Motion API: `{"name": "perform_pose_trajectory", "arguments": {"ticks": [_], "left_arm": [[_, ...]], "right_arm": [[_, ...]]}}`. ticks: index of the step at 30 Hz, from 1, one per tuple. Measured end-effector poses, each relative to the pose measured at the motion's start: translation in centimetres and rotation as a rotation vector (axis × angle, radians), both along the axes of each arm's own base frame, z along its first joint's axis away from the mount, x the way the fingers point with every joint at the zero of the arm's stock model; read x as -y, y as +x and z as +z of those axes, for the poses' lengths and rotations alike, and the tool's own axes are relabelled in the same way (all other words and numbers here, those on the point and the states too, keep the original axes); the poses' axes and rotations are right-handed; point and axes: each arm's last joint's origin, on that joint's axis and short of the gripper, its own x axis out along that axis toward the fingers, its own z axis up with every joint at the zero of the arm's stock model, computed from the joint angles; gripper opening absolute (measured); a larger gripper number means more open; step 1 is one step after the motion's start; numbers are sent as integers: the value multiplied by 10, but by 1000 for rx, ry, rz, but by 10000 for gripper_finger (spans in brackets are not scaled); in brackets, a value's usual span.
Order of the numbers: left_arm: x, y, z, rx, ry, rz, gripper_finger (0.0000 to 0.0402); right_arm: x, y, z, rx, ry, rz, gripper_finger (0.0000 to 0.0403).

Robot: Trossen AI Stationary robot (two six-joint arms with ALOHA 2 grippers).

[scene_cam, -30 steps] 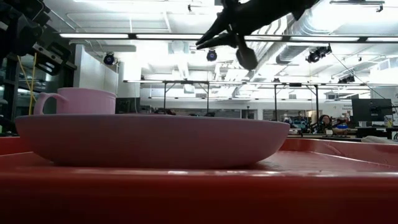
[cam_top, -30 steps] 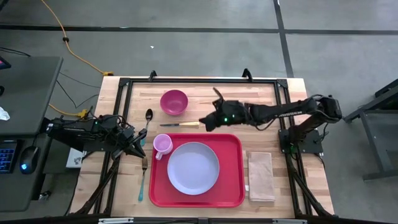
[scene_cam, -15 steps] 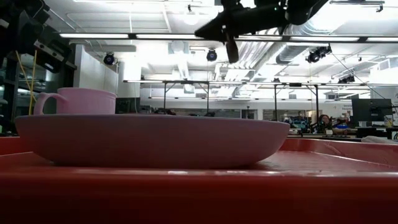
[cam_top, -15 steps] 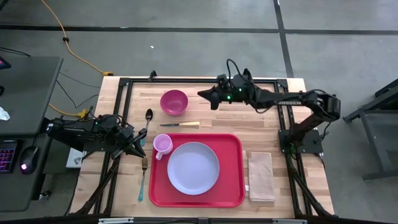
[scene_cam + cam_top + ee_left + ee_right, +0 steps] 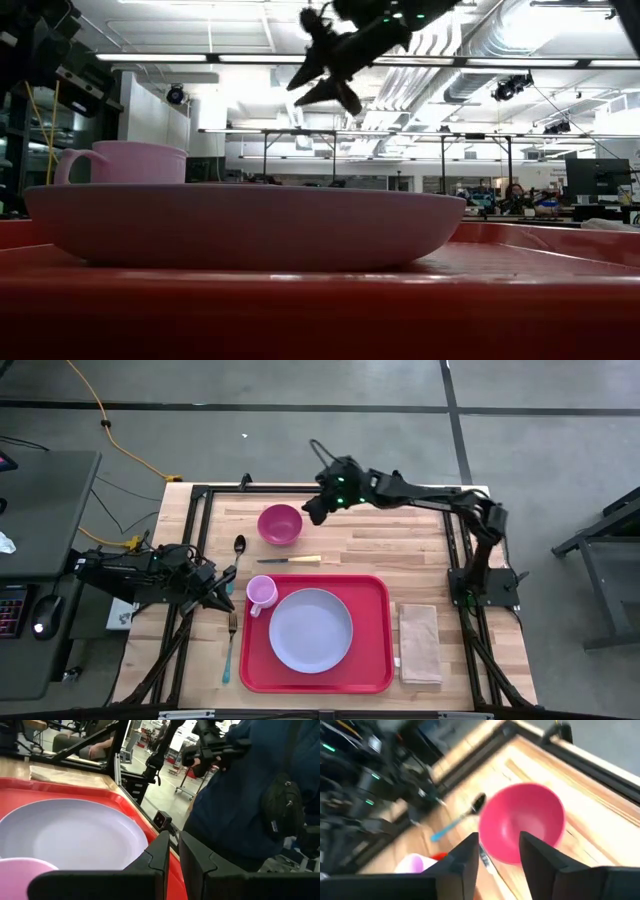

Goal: Set up tray
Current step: Put the red bowl on top of the white plate on the red tray

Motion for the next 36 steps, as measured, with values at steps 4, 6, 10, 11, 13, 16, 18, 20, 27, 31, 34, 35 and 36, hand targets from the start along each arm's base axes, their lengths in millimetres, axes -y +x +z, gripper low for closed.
{"name": "perform_pose_trajectory", "arguments": {"ticks": [4, 6, 10, 11, 13, 16, 18, 20, 27, 31, 34, 35, 36], "left_arm": [[0, 0, 0, 0, 0, 4, 74], [0, 0, 0, 0, 0, 5, 74], [0, 0, 0, -3, -6, 6, 74], [0, 0, 0, -4, -7, 6, 74], [0, 0, 0, -6, -9, 6, 74], [0, 0, 0, -5, -9, 6, 74], [0, 0, 0, -11, -17, 6, 74], [0, 0, 0, -19, -27, 6, 74], [0, 0, 1, -20, -30, 6, 74], [0, 0, 1, -20, -30, 6, 74], [0, 0, 1, -20, -30, 6, 74], [0, 0, 1, -20, -31, 6, 74], [0, 0, 1, -19, -31, 6, 74]], "right_arm": [[10, 25, -8, -100, 0, 27, 136], [15, 36, -15, -137, 10, 32, 139], [24, 52, -32, -219, 17, 34, 140], [27, 55, -37, -239, 16, 36, 140], [32, 60, -48, -281, 26, 28, 140], [42, 64, -63, -327, 46, 14, 140], [46, 64, -71, -357, 58, 10, 140], [50, 63, -79, -383, 62, 10, 140], [58, 60, -85, -416, 45, -16, 140], [58, 60, -85, -416, 32, -9, 140], [57, 61, -86, -414, 35, 4, 140], [56, 62, -87, -416, 34, 5, 140], [55, 62, -87, -417, 30, 5, 140]]}}
